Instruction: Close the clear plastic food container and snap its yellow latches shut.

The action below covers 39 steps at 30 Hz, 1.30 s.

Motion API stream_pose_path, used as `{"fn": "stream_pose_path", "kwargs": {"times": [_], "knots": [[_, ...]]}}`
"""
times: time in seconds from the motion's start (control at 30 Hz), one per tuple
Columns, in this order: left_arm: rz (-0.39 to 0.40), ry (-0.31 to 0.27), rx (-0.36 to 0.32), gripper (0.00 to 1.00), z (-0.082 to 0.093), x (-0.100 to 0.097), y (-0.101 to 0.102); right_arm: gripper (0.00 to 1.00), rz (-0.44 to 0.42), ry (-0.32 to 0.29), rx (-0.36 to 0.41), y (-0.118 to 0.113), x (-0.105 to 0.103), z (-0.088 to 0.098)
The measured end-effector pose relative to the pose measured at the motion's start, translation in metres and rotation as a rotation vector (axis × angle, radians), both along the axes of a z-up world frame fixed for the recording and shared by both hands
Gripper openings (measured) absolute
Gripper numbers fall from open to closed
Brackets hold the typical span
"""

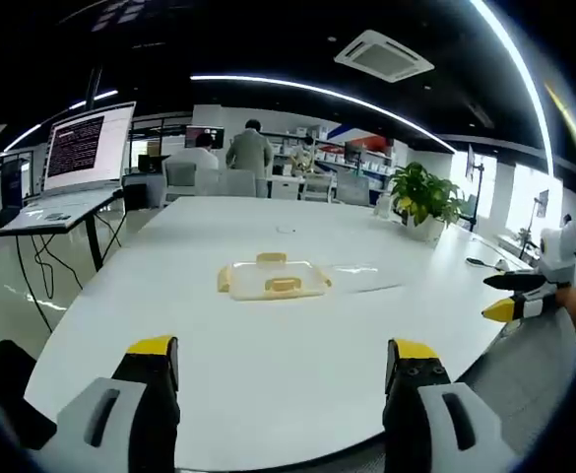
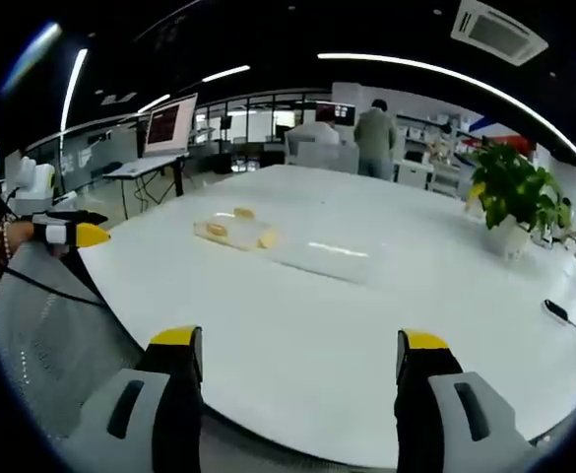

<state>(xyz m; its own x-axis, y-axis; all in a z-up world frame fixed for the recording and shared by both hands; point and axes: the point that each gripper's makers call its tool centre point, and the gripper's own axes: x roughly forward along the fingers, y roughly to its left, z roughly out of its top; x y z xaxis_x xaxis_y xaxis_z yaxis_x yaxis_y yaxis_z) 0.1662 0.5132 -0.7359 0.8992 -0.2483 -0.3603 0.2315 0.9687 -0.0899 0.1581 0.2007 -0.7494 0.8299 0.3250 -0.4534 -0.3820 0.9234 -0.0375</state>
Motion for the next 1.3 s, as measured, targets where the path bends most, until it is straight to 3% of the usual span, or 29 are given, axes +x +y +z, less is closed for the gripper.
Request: {"fn": "stream_pose_path", "kwargs": {"times": [0.8,1.3], "knots": [[0.000,0.000,0.003,0.83,-0.0001,0.0012,0.0007,0.75,0.004,0.005,0.007,0.0014,0.0009,0.0003],[-0.002,0.001,-0.001,0.82,0.0000,0.0013,0.0016,0.78,-0.006,-0.001,0.000,0.0000,0.0018,0.0006]]}}
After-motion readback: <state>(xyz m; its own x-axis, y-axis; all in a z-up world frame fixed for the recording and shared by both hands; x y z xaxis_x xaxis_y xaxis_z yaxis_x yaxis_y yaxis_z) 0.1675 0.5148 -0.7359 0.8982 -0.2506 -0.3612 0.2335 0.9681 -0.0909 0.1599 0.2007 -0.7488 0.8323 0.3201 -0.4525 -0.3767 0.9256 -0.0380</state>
